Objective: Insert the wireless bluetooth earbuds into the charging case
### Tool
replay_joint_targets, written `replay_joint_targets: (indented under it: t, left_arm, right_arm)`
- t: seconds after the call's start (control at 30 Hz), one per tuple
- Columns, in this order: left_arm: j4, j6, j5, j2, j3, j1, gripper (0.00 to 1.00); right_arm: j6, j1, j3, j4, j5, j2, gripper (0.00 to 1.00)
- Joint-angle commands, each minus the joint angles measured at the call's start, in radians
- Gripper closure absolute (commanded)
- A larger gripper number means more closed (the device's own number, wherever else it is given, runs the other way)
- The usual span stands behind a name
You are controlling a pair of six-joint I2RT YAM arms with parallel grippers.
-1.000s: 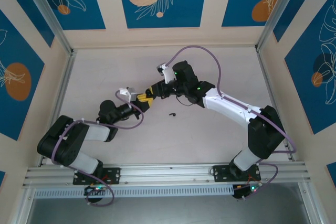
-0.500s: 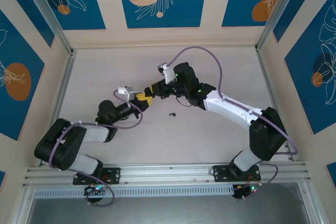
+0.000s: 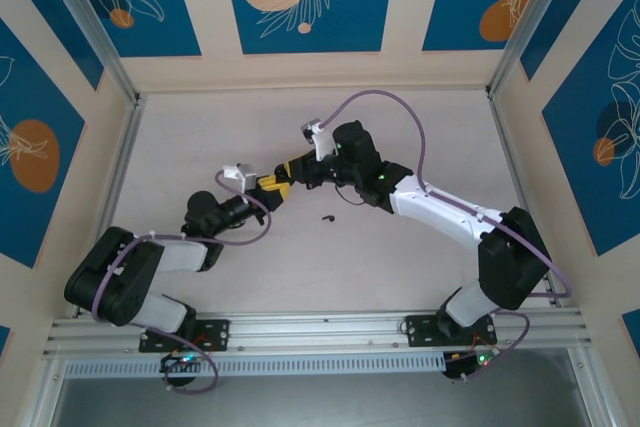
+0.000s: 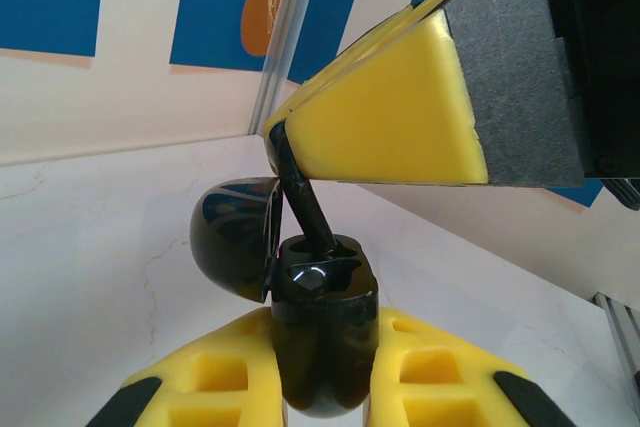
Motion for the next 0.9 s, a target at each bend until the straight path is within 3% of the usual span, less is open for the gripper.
replay_joint_targets:
  t: [0.0, 0.87]
  left_arm:
    - [0.078, -0.011, -0.018, -0.024, 0.029, -0.01, 1.0]
    - [0.077, -0.028, -0.032, -0.022, 0.026, -0.01, 1.0]
  right_arm:
    - [0.015, 0.018, -0.02, 0.003, -0.016, -0.028, 0.83]
    - [0.054, 0.008, -0.005, 0.066, -0.016, -0.022, 0.83]
